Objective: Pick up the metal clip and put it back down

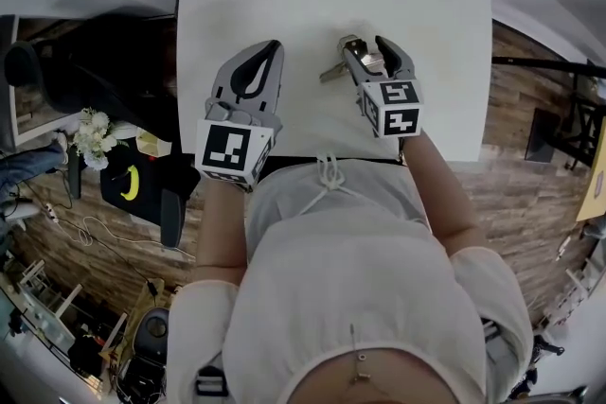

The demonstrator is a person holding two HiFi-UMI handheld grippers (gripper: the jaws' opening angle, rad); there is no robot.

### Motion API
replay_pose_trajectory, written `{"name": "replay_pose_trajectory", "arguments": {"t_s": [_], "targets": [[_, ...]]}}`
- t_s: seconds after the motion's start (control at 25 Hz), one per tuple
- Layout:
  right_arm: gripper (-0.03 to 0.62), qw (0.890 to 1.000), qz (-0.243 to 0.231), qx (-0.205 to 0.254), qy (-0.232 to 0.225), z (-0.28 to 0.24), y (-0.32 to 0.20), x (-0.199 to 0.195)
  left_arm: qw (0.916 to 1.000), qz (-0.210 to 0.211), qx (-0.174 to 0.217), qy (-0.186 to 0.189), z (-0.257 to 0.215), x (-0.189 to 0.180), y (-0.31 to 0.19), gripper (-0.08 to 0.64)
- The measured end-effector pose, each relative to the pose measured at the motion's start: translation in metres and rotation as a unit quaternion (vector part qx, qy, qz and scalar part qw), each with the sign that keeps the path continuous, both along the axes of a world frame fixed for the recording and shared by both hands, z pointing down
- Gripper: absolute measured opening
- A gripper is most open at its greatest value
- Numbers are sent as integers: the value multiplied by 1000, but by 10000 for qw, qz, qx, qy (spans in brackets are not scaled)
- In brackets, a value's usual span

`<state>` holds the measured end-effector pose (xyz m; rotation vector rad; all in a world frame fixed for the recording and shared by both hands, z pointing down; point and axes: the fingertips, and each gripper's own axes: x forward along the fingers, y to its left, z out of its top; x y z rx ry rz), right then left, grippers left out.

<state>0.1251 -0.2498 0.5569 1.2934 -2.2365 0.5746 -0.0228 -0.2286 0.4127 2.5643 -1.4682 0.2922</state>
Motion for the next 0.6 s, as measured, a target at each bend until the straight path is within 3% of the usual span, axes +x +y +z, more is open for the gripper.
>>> {"name": "replay_pose_trajectory", "arguments": {"t_s": [0.16, 0.32, 0.6], "targets": [[213, 9962, 137, 839, -204, -57, 1, 14, 9997, 114, 217, -28, -21, 10, 9, 18], [125, 9846, 278, 1702, -279, -115, 6, 32, 9988, 224, 423, -44, -42, 18, 15, 18], [6, 9640, 580, 2534, -558, -180, 21, 60, 9970, 292, 715, 65, -72, 22, 15, 18]]}}
